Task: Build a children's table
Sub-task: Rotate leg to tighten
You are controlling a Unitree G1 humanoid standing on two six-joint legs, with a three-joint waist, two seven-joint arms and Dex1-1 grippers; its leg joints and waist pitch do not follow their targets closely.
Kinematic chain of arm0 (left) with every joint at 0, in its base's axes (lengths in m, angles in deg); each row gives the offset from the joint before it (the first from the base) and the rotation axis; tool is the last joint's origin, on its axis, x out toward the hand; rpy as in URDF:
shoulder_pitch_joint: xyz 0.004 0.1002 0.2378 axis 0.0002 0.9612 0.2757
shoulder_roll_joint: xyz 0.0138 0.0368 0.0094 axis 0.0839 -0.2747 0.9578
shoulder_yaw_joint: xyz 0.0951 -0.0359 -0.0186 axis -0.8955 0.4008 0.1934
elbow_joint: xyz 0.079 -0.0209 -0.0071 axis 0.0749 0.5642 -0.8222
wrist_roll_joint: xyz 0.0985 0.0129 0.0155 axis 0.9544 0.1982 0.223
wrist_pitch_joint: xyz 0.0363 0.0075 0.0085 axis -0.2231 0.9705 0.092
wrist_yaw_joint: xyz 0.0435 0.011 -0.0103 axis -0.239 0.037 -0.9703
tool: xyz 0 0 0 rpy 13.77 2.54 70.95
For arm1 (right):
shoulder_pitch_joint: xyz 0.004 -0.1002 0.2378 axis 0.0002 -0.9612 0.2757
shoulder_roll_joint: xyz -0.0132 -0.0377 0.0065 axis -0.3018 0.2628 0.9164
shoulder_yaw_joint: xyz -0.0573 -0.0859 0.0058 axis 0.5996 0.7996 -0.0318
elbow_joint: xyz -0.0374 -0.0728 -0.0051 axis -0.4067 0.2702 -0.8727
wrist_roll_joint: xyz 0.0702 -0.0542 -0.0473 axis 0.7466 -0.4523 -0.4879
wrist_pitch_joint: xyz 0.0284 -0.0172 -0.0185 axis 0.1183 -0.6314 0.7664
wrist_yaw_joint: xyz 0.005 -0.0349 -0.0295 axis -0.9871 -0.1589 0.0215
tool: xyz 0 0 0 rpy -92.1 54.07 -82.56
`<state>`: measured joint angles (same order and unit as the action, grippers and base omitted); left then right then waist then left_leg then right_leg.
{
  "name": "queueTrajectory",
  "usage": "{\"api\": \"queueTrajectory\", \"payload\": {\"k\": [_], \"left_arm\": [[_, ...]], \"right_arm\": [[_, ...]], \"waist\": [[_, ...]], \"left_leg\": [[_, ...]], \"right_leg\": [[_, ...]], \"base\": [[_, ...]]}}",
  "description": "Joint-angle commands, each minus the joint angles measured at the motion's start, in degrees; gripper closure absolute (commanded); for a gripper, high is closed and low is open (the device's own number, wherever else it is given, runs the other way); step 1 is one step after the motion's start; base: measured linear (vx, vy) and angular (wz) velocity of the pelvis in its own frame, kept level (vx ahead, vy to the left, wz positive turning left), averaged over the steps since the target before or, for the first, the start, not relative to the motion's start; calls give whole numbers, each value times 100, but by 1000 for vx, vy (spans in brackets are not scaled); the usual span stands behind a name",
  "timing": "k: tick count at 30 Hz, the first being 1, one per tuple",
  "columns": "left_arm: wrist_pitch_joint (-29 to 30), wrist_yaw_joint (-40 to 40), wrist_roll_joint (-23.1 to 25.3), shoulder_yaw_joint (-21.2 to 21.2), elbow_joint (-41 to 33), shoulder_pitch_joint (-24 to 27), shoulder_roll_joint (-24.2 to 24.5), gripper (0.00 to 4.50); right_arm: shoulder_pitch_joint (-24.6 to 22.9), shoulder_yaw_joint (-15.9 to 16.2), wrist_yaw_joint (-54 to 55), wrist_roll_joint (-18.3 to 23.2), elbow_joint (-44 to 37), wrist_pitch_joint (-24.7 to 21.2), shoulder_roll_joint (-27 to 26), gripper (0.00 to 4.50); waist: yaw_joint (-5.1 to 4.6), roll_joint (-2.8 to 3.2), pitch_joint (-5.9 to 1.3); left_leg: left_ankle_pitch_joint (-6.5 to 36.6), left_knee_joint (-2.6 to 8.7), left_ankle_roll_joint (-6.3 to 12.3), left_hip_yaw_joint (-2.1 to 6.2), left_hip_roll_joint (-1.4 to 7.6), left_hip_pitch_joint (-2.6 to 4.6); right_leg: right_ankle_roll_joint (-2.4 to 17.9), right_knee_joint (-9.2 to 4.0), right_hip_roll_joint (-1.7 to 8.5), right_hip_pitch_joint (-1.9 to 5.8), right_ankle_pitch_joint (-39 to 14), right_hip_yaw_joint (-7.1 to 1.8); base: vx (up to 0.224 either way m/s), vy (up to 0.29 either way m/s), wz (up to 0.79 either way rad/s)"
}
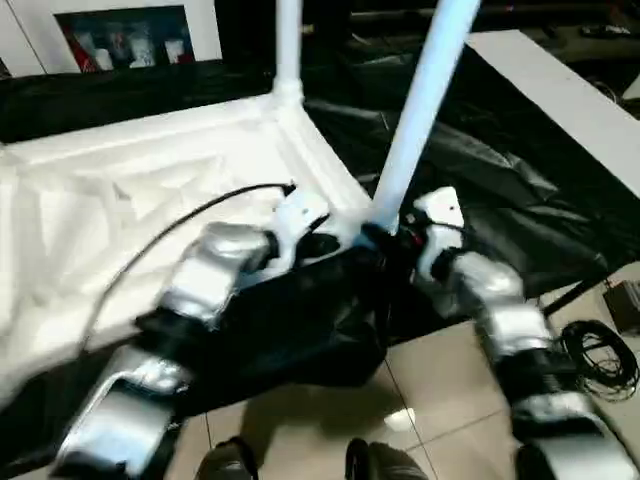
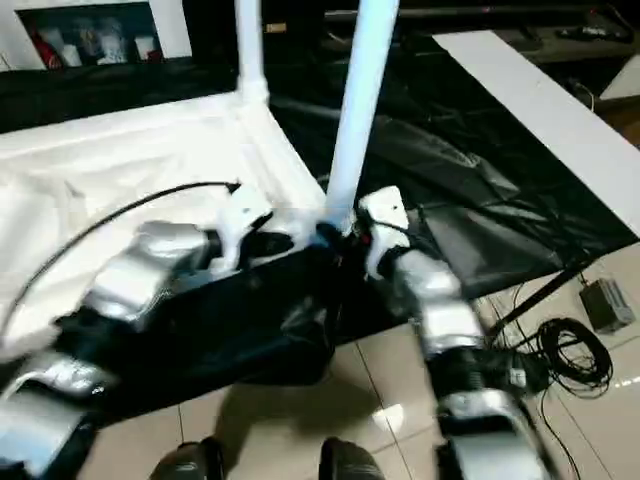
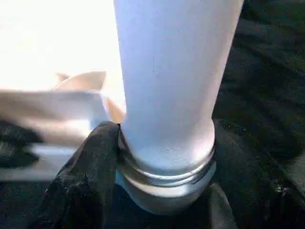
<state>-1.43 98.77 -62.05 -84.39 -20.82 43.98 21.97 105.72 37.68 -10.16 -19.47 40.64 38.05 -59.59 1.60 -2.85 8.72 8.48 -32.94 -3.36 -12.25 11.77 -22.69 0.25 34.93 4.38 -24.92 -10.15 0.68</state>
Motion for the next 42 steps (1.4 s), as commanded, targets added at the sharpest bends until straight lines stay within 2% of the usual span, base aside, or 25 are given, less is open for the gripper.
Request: {"api": "queueTrajectory", "payload": {"k": [1,4,7,8,9,12,14,18,20,21,22,23,24,25,27,29,31,34,36,42], "left_arm": [[93,-560,162,-58,448,15,-265,450],[57,-690,242,-80,585,-26,-363,450],[63,-764,328,-122,672,-59,-400,450],[59,-764,339,-123,681,-65,-389,450],[61,-756,342,-121,683,-66,-378,450],[45,-665,335,-124,655,-57,-286,450],[-22,-544,331,-148,625,-41,-197,450],[-108,-148,355,-231,322,77,80,450],[-98,80,348,-290,141,123,211,450],[-98,80,348,-290,141,123,211,450],[-124,395,287,-345,-124,205,394,450],[-124,395,287,-345,-124,205,394,450],[-57,570,235,-379,-251,245,487,450],[-151,961,176,-507,-476,337,719,450],[-126,1079,123,-525,-556,370,785,450],[-153,1465,-43,-555,-769,474,976,450],[-230,1772,-109,-641,-919,548,1113,450],[-227,2075,-192,-711,-1108,642,1243,450],[-174,2234,-254,-734,-1241,705,1306,450],[-110,2210,-255,-726,-1319,738,1317,450]], "right_arm": [[116,98,631,-173,469,20,-351,184],[283,55,949,-260,700,162,-505,184],[373,144,853,-389,741,364,-585,184],[336,115,641,-272,622,423,-609,184],[308,76,529,-183,537,456,-622,128],[201,18,116,67,181,601,-568,114],[165,60,-68,85,1,602,-412,93],[128,223,-623,-42,-307,358,206,60],[114,364,-915,-221,-330,327,549,49],[114,364,-915,-221,-330,327,549,31],[66,461,-1434,-303,-392,299,920,31],[66,461,-1434,-303,-392,299,920,31],[32,488,-1712,-285,-452,256,1073,31],[-71,598,-2313,-217,-655,189,1384,31],[-116,645,-2539,-180,-743,133,1511,31],[-203,751,-2988,-97,-918,42,1782,31],[-229,785,-3155,-21,-986,23,1860,31],[-230,790,-3299,82,-1020,19,1875,31],[-233,828,-3395,118,-1034,32,1869,31],[-251,901,-3623,96,-955,-19,1794,31]], "waist": [[-21,31,-438],[-28,17,-440],[-25,16,-450],[-24,-8,-446],[-19,-5,-449],[0,-2,-451],[-25,-27,-443],[-65,-15,-429],[-83,-7,-444],[-84,-11,-449],[-86,-17,-457],[-86,-21,-459],[-82,5,-461],[-78,-7,-469],[-80,-11,-461],[-74,-2,-447],[-82,-24,-427],[-88,-4,-418],[-72,2,-423],[-2,-14,-436]], "left_leg": [[1550,382,-8,87,91,162],[1548,377,21,81,73,150],[1467,368,87,71,71,146],[1397,365,133,64,70,137],[1373,362,162,64,70,134],[1271,355,311,55,78,134],[1210,368,358,74,75,87],[1291,372,324,79,90,109],[1124,349,363,68,84,98],[1048,340,383,61,82,98],[932,329,449,57,81,93],[815,316,534,50,78,79],[780,314,568,45,82,89],[721,300,642,40,85,93],[611,301,734,36,86,85],[763,308,732,42,107,110],[923,321,667,39,114,122],[1026,333,555,45,132,134],[988,338,526,46,147,156],[773,319,567,30,126,148]], "right_leg": [[974,-471,220,207,-1582,-155],[941,-472,214,213,-1516,-151],[961,-455,202,223,-1282,-152],[982,-446,200,231,-1151,-155],[994,-438,203,240,-1096,-155],[1044,-429,205,246,-906,-157],[1068,-420,206,281,-910,-136],[1052,-452,213,258,-1202,-137],[1144,-429,205,270,-966,-141],[1176,-422,201,276,-857,-142],[1264,-397,197,292,-617,-144],[1334,-372,195,308,-414,-143],[1377,-365,193,309,-310,-148],[1457,-345,188,322,-111,-148],[1530,-321,181,333,117,-148],[1569,-340,195,321,-100,-140],[1550,-379,206,295,-457,-142],[1509,-390,213,274,-720,-149],[1510,-380,220,268,-690,-156],[1515,-337,208,283,-396,-161]], "base": [[0,0,0],[0,0,0],[0,0,0],[0,0,0],[0,0,0],[0,0,0],[0,0,0],[0,0,0],[0,0,0],[0,0,0],[0,0,0],[0,0,0],[0,0,0],[0,0,0],[0,0,0],[0,0,0],[0,0,0],[0,0,0],[0,0,0],[0,0,0]]}}
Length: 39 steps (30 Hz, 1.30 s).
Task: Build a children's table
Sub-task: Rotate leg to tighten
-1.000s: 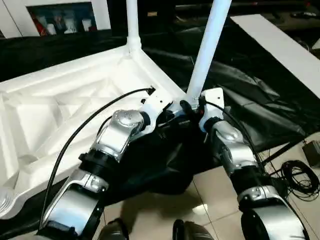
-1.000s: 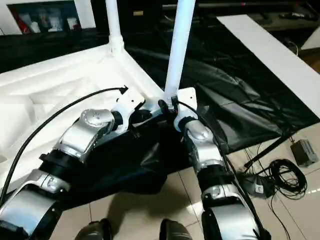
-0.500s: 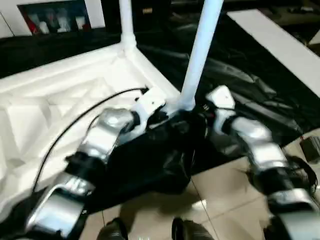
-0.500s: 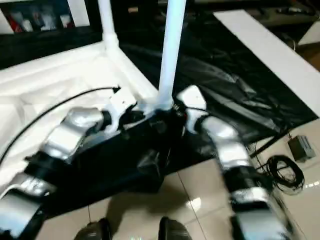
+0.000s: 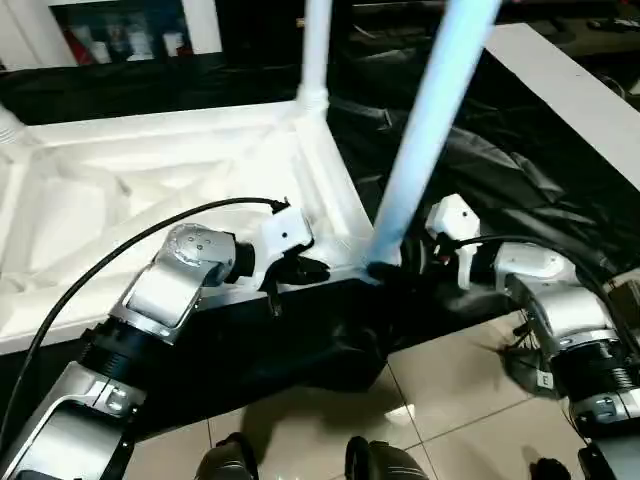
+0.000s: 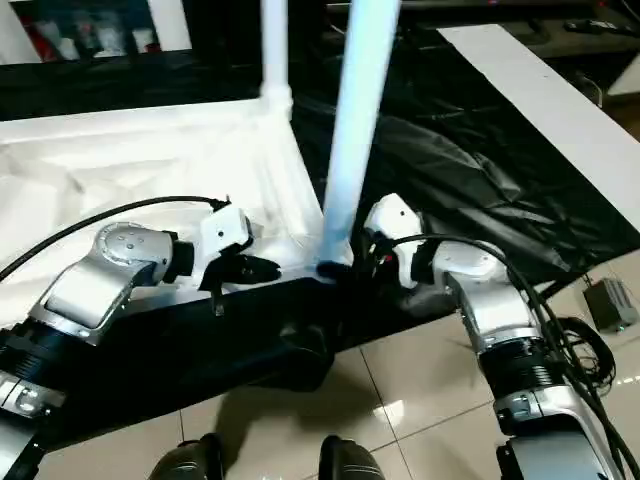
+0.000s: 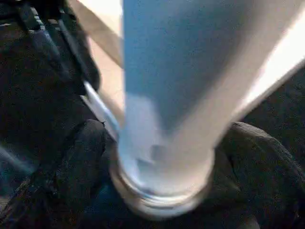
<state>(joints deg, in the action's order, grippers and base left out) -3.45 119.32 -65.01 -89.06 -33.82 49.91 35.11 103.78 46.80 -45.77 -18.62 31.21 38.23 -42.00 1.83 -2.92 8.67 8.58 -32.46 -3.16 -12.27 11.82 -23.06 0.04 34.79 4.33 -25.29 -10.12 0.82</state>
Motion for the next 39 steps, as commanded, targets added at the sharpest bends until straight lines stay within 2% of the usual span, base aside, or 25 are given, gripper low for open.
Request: {"api": "queueTrajectory", "payload": {"k": [1,2,4,5,9,19,27,29,30,32,33,34,35,37,38,39], "left_arm": [[107,167,26,-262,-48,152,17,450],[103,177,21,-263,-43,152,25,450],[107,213,18,-257,-48,159,46,450],[108,221,19,-255,-50,159,51,450],[136,240,14,-242,-85,166,69,450],[162,285,-8,-279,-83,186,108,450],[172,289,26,-319,-20,188,70,450],[169,161,48,-295,54,175,-22,450],[175,-157,110,-244,233,121,-219,450],[183,-649,243,-196,507,19,-505,450],[215,-813,277,-177,587,-15,-608,450],[271,-1003,307,-152,676,-58,-734,450],[305,-1179,336,-126,763,-102,-846,450],[348,-1534,393,-65,960,-196,-1055,450],[351,-1833,454,-17,1131,-275,-1204,450],[351,-2031,496,16,1251,-331,-1302,450]], "right_arm": [[-62,-12,-91,12,-20,-55,42,31],[-52,-12,-113,16,13,-70,37,47],[-47,3,-167,-3,56,-76,45,47],[-44,4,-173,-5,72,-72,43,75],[-25,-4,-153,69,99,-74,22,87],[-62,-27,-241,90,89,-95,-43,171],[-152,-138,23,191,86,-159,-240,185],[-172,-187,228,183,106,-177,-353,185],[-189,-294,747,141,179,-173,-627,185],[-209,-370,1174,125,228,-170,-885,185],[-214,-392,1327,111,246,-148,-976,185],[-213,-440,1567,108,274,-168,-1114,185],[-198,-501,1813,113,309,-189,-1250,186],[-144,-639,2319,116,405,-221,-1505,186],[-69,-749,2780,72,533,-202,-1677,186],[-15,-829,3093,30,622,-189,-1796,186]], "waist": [[-24,-12,-432],[-23,-8,-434],[-25,-17,-435],[-26,-16,-438],[-27,-16,-432],[-27,-9,-432],[-23,5,-434],[-27,4,-415],[-34,10,-416],[-54,20,-368],[-54,20,-368],[-44,13,-379],[-52,25,-370],[-56,27,-383],[-62,38,-385],[-63,45,-392]], "left_leg": [[728,267,552,32,116,177],[705,267,560,34,116,176],[695,263,563,33,112,177],[674,260,572,34,109,173],[677,261,575,33,112,176],[678,260,557,35,108,178],[690,260,561,36,110,182],[819,274,478,39,107,179],[885,280,441,44,109,177],[1396,319,186,55,115,211],[1396,319,186,55,115,211],[1653,344,29,91,117,223],[1713,360,-13,92,115,226],[1739,371,-56,104,111,211],[1783,366,-76,92,103,224],[1800,368,-106,99,105,229]], "right_leg": [[1530,-319,212,326,-364,-175],[1532,-317,212,327,-333,-173],[1527,-313,210,328,-325,-172],[1526,-309,210,335,-298,-172],[1533,-311,212,332,-320,-171],[1526,-309,204,331,-327,-169],[1554,-309,209,330,-304,-171],[1520,-336,212,320,-529,-168],[1500,-346,217,318,-645,-168],[1318,-449,228,257,-1505,-169],[1318,-449,228,257,-1505,-169],[1124,-487,246,262,-1979,-168],[1052,-503,234,234,-2052,-173],[1006,-496,231,235,-1997,-171],[996,-508,223,204,-1968,-176],[1000,-502,225,205,-1955,-175]], "base": [[0,0,0],[0,0,0],[0,0,0],[0,0,0],[0,0,0],[0,0,0],[0,0,0],[0,0,0],[0,0,0],[0,0,0],[0,0,0],[0,0,0],[0,0,0],[0,0,0],[0,0,0],[0,0,0]]}}
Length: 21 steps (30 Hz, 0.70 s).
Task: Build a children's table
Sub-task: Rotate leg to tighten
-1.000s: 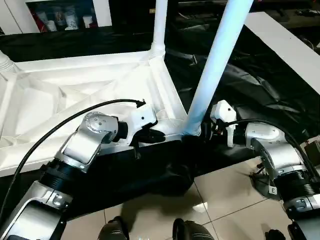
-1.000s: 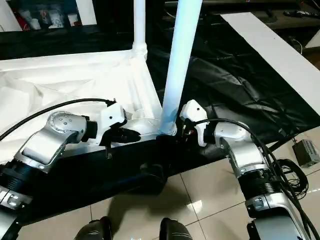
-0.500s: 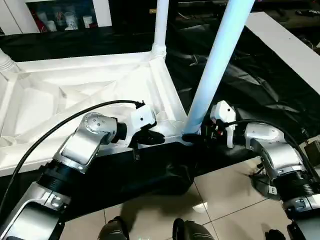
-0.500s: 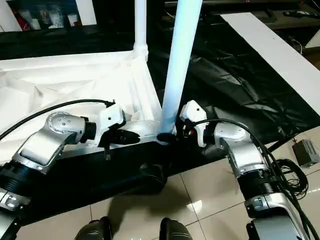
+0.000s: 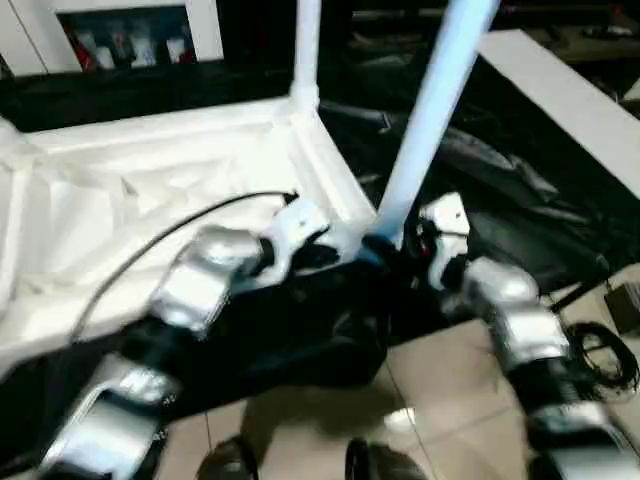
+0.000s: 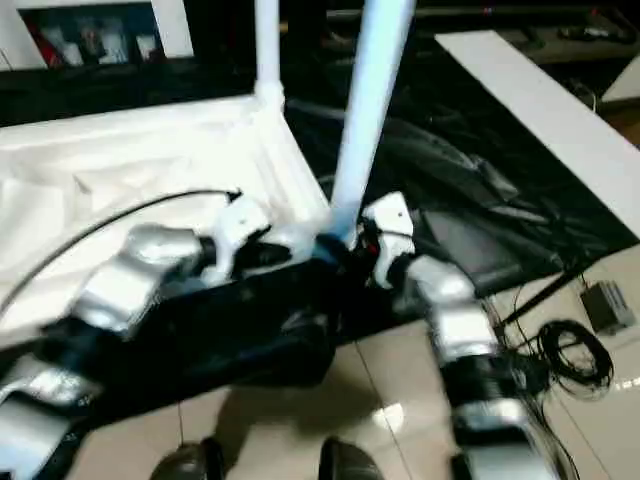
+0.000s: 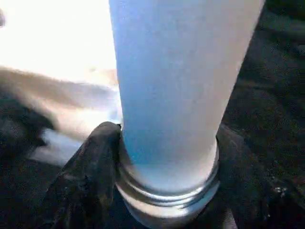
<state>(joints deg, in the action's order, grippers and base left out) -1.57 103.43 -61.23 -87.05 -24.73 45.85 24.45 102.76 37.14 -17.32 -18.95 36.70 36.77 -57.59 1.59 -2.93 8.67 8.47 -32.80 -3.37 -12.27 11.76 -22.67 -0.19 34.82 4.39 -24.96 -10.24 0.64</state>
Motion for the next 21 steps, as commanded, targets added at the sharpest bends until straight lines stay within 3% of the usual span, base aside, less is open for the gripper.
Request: {"api": "queueTrajectory", "payload": {"k": [1,3,5,8,11,13,16,18,21], "left_arm": [[184,-696,148,-126,507,-4,-381,450],[171,-874,176,-72,632,-62,-490,450],[83,-1210,262,13,915,-183,-717,450],[-54,-1406,343,11,1058,-226,-819,450],[-84,-1363,371,-33,1055,-189,-795,450],[-89,-1330,404,-50,1050,-177,-747,450],[-122,-1307,436,-47,1093,-190,-673,450],[-140,-1274,441,-52,1097,-195,-623,450],[-254,-1086,470,-63,1109,-189,-526,450]], "right_arm": [[185,20,724,0,237,-12,-402,186],[263,-29,1083,-110,367,35,-501,186],[441,-115,1685,-247,681,231,-748,186],[544,-15,1883,-435,841,516,-830,186],[539,-117,1534,-191,767,709,-925,186],[474,-176,1204,-1,524,814,-957,130],[366,-41,837,-12,161,870,-825,106],[320,4,646,29,-2,819,-717,94],[292,49,231,154,-247,639,-404,63]], "waist": [[-46,31,-400],[-38,26,-403],[-45,35,-440],[-23,33,-454],[-4,11,-480],[1,14,-481],[3,21,-476],[-23,-12,-459],[-73,3,-437]], "left_leg": [[1786,400,-94,100,95,171],[1751,394,-79,96,88,170],[1523,370,-36,77,72,155],[1345,346,100,56,64,154],[1101,330,307,49,60,129],[1055,326,375,46,70,132],[1087,339,421,55,81,123],[1219,361,388,79,81,91],[1539,378,256,94,87,120]], "right_leg": [[1004,-499,214,188,-1883,-151],[974,-497,211,192,-1772,-152],[1035,-462,201,210,-1344,-154],[1067,-436,189,230,-942,-154],[1145,-389,190,284,-553,-152],[1198,-384,194,287,-502,-149],[1221,-395,194,293,-591,-138],[1137,-420,210,312,-869,-128],[996,-492,219,270,-1595,-129]], "base": [[0,0,0],[0,0,0],[0,0,0],[0,0,0],[0,0,0],[0,0,0],[0,0,0],[0,0,0],[0,0,0]]}}
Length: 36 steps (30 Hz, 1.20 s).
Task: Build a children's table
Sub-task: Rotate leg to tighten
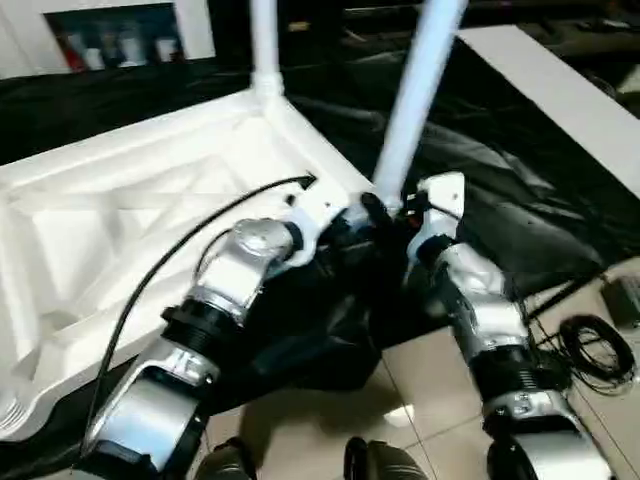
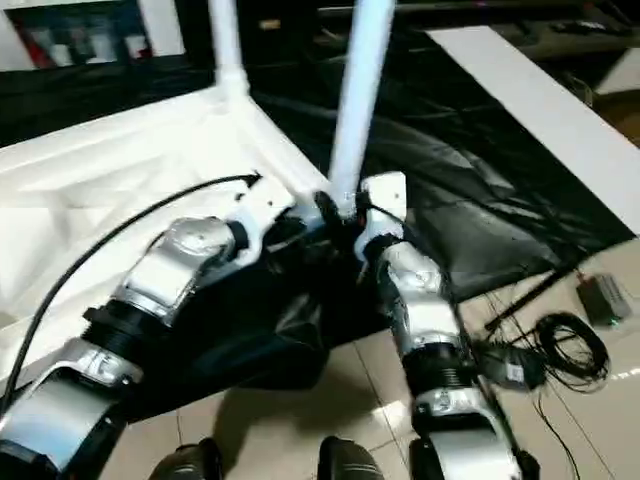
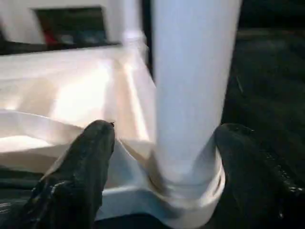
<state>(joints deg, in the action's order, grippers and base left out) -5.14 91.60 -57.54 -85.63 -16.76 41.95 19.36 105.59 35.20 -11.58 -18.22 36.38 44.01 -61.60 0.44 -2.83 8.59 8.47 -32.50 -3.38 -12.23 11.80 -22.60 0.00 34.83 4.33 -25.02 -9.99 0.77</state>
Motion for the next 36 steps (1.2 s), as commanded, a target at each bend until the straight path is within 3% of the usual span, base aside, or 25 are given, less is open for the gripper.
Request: {"api": "queueTrajectory", "payload": {"k": [1,3,5,10,14,17,18,19,21,27,32,33,36], "left_arm": [[59,188,104,-222,282,219,31,450],[-297,455,162,-347,196,284,231,450],[-348,526,155,-370,174,300,266,450],[-337,1352,-78,-453,-254,503,627,450],[-612,2150,-207,-658,-640,674,1002,450],[-588,2370,-263,-700,-791,726,1126,450],[-580,2401,-265,-702,-815,731,1151,450],[-576,2436,-281,-696,-843,737,1171,450],[-521,2533,-320,-675,-941,757,1216,450],[-455,2650,-392,-655,-1104,791,1244,450],[-490,2734,-413,-651,-1106,797,1258,450],[-488,2738,-413,-652,-1109,797,1259,450],[-469,2732,-416,-647,-1121,799,1263,450]], "right_arm": [[-19,286,-547,109,-313,-184,159,63],[-170,421,-1411,187,-605,-574,799,63],[-201,444,-1572,185,-643,-585,906,63],[-466,601,-2729,151,-951,-784,1813,63],[-424,561,-2831,224,-967,-900,2071,63],[-397,534,-2843,244,-961,-925,2115,63],[-394,529,-2868,247,-964,-935,2128,63],[-390,525,-2890,249,-964,-941,2141,63],[-392,537,-2976,252,-984,-967,2177,63],[-379,652,-3073,218,-912,-958,2171,63],[-186,782,-2681,-121,-361,-698,1962,63],[-173,779,-2653,-129,-331,-695,1945,97],[-130,769,-2592,-133,-247,-690,1865,115]], "waist": [[28,-6,-434],[22,-14,-435],[28,-8,-451],[63,-13,-471],[65,-2,-462],[66,24,-431],[76,33,-425],[92,1,-419],[132,18,-419],[136,-9,-449],[130,3,-458],[119,3,-457],[124,5,-447]], "left_leg": [[1543,344,238,95,80,111],[1502,338,279,89,80,107],[1330,313,382,76,84,94],[851,264,664,53,80,88],[854,264,696,44,91,106],[1151,298,522,54,122,142],[1194,300,496,50,128,158],[1232,303,455,45,133,163],[1203,307,411,44,133,168],[838,277,539,37,106,129],[804,266,536,33,105,138],[782,267,531,35,103,127],[866,275,509,37,110,136]], "right_leg": [[968,-497,221,280,-1665,-145],[986,-498,205,282,-1554,-150],[1059,-461,212,294,-1177,-162],[1444,-384,207,347,-410,-155],[1569,-376,200,330,-394,-148],[1491,-418,220,292,-921,-154],[1484,-427,216,274,-978,-156],[1450,-430,212,268,-1043,-159],[1422,-418,216,264,-1037,-167],[1461,-356,216,312,-506,-167],[1510,-350,214,304,-500,-161],[1527,-341,212,305,-476,-157],[1496,-353,215,305,-555,-161]], "base": [[0,0,0],[0,0,0],[0,0,0],[0,0,0],[0,0,0],[0,0,0],[0,0,0],[0,0,0],[0,0,0],[0,0,0],[0,0,0],[0,0,0],[0,0,0]]}}
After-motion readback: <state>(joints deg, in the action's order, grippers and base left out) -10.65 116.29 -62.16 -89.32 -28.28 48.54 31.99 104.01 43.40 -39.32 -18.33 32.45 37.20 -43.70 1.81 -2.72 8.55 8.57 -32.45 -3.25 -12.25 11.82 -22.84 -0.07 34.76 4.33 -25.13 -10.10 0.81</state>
